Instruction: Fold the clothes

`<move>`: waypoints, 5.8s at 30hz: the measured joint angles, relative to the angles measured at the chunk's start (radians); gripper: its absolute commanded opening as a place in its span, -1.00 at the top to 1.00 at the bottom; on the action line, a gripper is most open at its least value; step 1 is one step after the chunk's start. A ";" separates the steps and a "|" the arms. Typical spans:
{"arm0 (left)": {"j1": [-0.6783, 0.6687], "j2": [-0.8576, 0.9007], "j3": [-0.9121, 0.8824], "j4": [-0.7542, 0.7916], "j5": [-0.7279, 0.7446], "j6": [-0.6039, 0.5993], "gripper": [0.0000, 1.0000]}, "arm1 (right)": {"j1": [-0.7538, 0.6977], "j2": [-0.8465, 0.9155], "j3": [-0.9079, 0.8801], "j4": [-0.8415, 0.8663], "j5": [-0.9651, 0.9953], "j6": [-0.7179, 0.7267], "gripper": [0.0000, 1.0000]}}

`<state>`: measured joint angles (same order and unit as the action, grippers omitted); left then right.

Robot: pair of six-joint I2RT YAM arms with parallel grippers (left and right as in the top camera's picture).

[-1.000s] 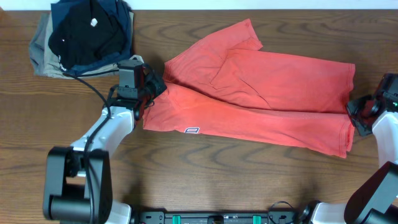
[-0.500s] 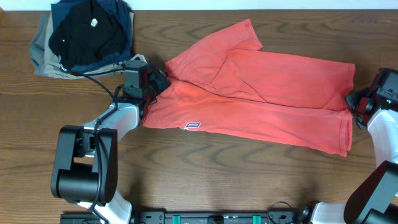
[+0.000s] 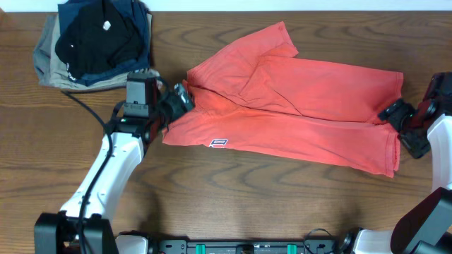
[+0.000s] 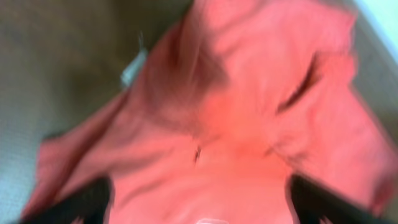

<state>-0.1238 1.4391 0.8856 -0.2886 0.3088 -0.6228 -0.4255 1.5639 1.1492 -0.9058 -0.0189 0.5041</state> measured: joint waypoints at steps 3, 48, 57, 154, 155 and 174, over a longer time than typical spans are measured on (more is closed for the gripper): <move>-0.031 0.028 0.000 -0.077 0.001 0.032 0.03 | 0.012 0.000 -0.040 0.014 -0.037 -0.016 -0.39; 0.090 0.278 0.001 -0.579 0.026 -0.194 0.88 | 0.146 0.042 -0.347 0.116 0.066 0.121 0.73; 0.091 -0.087 -0.149 -0.633 0.025 -0.235 0.88 | 0.075 0.048 -0.211 -0.013 0.179 0.123 0.74; 0.019 0.074 -0.167 0.386 -0.196 0.073 -0.96 | 0.209 0.049 -0.146 -0.003 -0.192 -0.151 -0.98; 0.019 0.074 -0.167 0.386 -0.196 0.071 -0.96 | 0.209 0.049 -0.146 -0.003 -0.192 -0.150 -0.99; -0.077 -0.055 -0.159 -0.112 0.012 0.042 -0.96 | 0.209 0.049 -0.145 -0.006 -0.190 -0.151 -0.99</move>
<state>-0.2008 1.3842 0.7269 -0.4007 0.3206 -0.5804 -0.2165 1.6127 1.0042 -0.9119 -0.2092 0.3531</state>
